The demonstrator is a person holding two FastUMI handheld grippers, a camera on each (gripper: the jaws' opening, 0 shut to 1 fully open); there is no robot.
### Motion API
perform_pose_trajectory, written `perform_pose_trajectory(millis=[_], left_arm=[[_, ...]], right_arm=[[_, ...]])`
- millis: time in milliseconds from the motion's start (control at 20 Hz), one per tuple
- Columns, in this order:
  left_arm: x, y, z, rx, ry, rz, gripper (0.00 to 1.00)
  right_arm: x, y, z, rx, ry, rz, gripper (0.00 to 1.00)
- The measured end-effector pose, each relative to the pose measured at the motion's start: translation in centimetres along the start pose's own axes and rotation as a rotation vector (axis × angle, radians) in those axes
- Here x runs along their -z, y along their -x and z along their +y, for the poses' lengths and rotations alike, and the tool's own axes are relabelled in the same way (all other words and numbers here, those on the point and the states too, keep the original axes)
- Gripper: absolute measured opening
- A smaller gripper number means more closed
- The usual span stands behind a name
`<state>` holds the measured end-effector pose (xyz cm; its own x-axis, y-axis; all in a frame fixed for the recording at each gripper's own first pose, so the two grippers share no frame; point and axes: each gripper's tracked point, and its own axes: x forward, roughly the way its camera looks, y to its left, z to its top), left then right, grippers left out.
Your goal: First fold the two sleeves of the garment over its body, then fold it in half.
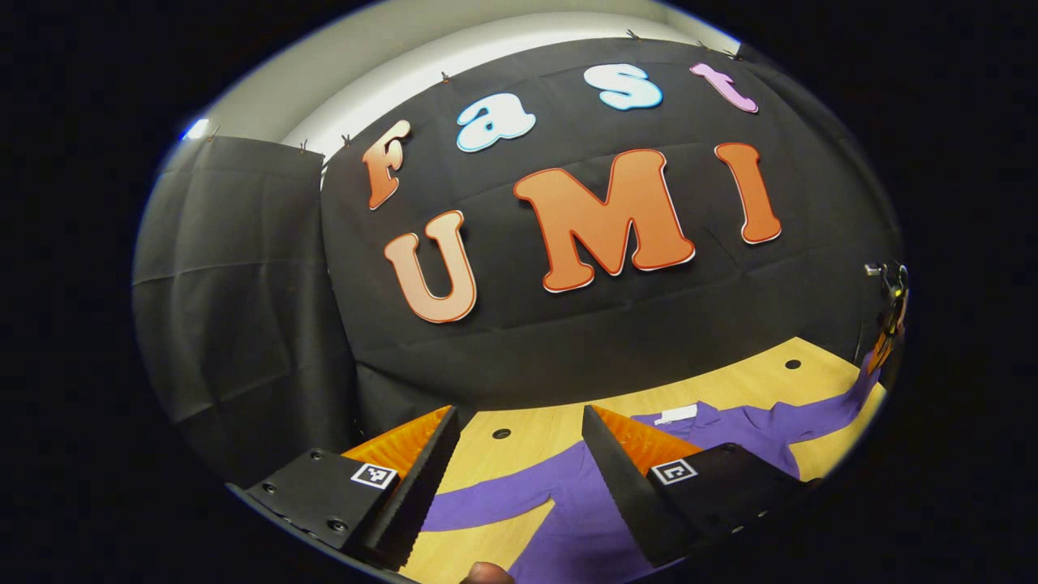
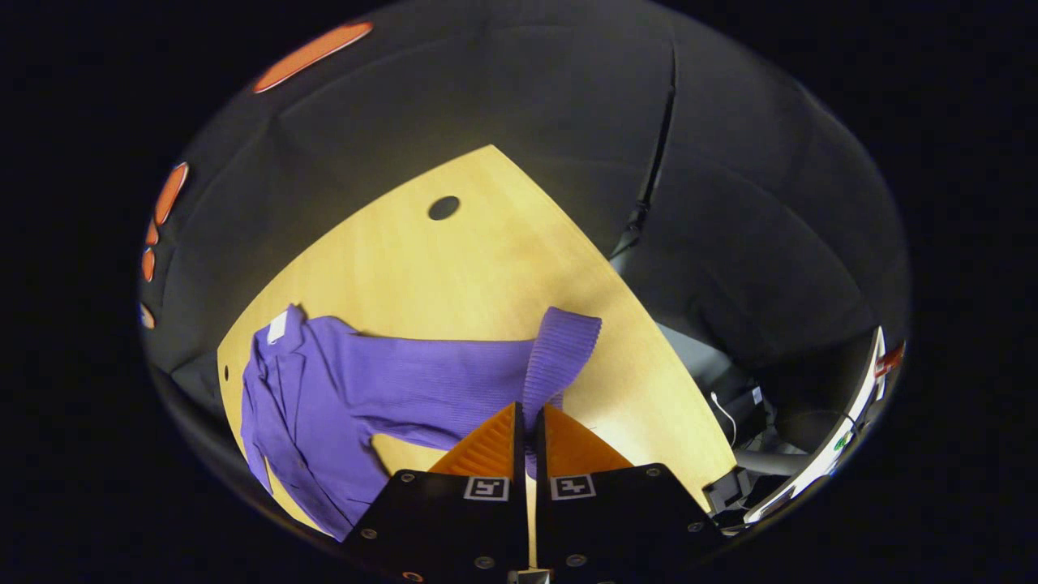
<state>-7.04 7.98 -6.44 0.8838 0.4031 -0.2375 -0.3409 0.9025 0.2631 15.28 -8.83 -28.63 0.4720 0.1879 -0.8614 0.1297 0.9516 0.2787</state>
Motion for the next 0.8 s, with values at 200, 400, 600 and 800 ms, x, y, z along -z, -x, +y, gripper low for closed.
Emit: perform_pose_trajectory(millis=[200,400,600,800], left_arm=[[2.1,-0.5,4.1,-0.011,0.045,0.013,0.98],[4.4,-0.9,8.3,-0.035,0.068,0.030,0.98],[6.2,-1.3,11.9,-0.054,0.080,0.038,0.98],[7.8,-1.6,14.9,-0.067,0.089,0.049,0.98]], right_arm=[[-0.2,3.1,6.3,-0.022,0.109,-0.040,0.04],[0.6,5.5,12.2,-0.044,0.200,-0.065,0.04],[2.1,7.3,17.7,-0.080,0.251,-0.072,0.04],[3.1,8.5,22.5,-0.105,0.299,-0.086,0.04]])
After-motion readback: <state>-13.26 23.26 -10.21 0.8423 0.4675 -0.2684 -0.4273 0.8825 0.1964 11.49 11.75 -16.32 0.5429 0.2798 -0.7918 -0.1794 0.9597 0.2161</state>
